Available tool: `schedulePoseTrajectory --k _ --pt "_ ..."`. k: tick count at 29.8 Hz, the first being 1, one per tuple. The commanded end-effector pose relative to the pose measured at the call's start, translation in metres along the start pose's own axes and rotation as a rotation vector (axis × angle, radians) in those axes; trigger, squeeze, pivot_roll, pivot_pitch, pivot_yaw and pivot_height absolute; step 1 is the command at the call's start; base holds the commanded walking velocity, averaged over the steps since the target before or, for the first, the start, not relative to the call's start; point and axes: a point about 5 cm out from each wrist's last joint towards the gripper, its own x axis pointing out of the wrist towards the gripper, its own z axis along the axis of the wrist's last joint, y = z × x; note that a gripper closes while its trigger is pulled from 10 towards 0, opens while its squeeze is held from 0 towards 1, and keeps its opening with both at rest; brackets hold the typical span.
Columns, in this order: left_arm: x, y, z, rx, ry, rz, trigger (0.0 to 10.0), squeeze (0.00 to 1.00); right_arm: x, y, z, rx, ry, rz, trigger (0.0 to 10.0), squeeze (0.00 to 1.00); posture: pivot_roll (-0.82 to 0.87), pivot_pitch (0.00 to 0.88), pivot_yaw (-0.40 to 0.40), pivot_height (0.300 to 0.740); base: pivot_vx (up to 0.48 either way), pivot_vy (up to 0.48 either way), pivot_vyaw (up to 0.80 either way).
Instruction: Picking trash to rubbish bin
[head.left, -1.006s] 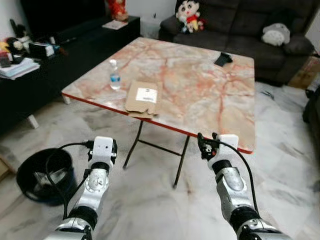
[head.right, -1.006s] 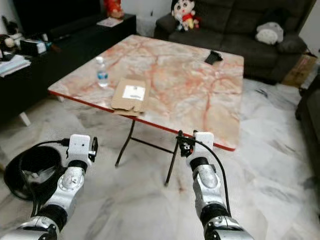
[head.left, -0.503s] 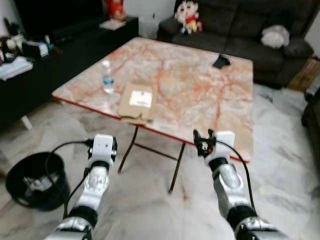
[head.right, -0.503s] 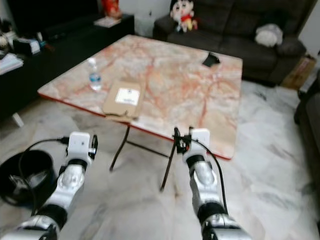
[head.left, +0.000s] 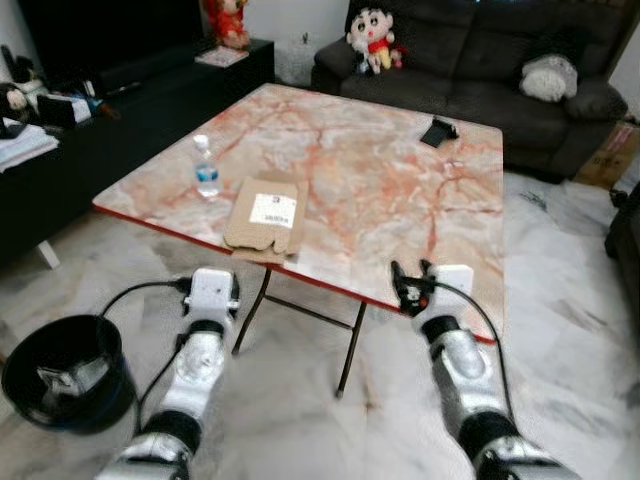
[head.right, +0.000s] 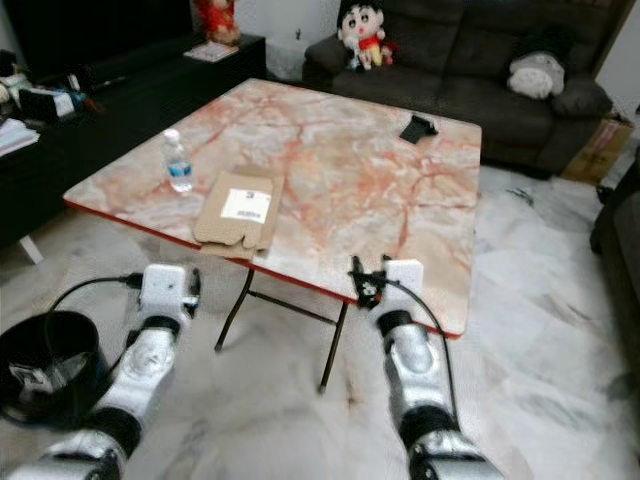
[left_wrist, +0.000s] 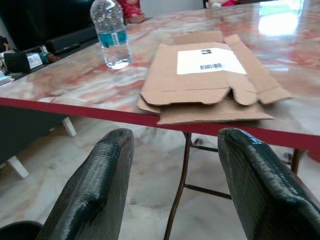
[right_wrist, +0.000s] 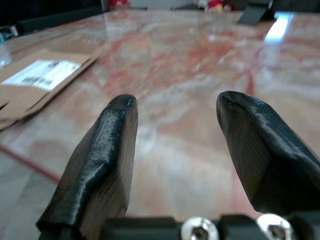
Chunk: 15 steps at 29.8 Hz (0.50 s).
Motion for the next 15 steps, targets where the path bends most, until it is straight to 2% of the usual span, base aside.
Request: schedulePoseTrajectory --k 1,4,10,15 --pt "0.0021 0.0101 0.0018 0.01 -0.01 0.025 10.0 0.0 0.0046 0.0083 0.0049 0.007 -0.021 0.022 10.0 0.0 0.11 0.0 -0.099 0.74 0.326 0.0 0.0" --pt "0.002 0.0104 0.0017 0.009 -0.01 0.026 10.0 0.0 0.0047 0.0088 0.0053 0.001 -0.023 0.026 10.0 0.0 0.11 0.0 -0.099 0.74 0.326 0.0 0.0" --pt "0.0018 0.0096 0.0017 0.007 -0.01 0.025 10.0 0.0 0.0046 0.0087 0.0053 -0.001 -0.024 0.028 10.0 0.0 0.11 0.0 -0.099 0.74 0.324 0.0 0.6" --pt "0.0021 0.0091 0.0021 0.007 -0.011 0.023 10.0 0.0 0.0046 0.0077 0.0056 0.013 -0.026 0.019 10.0 0.0 0.11 0.0 -0.103 0.74 0.325 0.0 0.0"
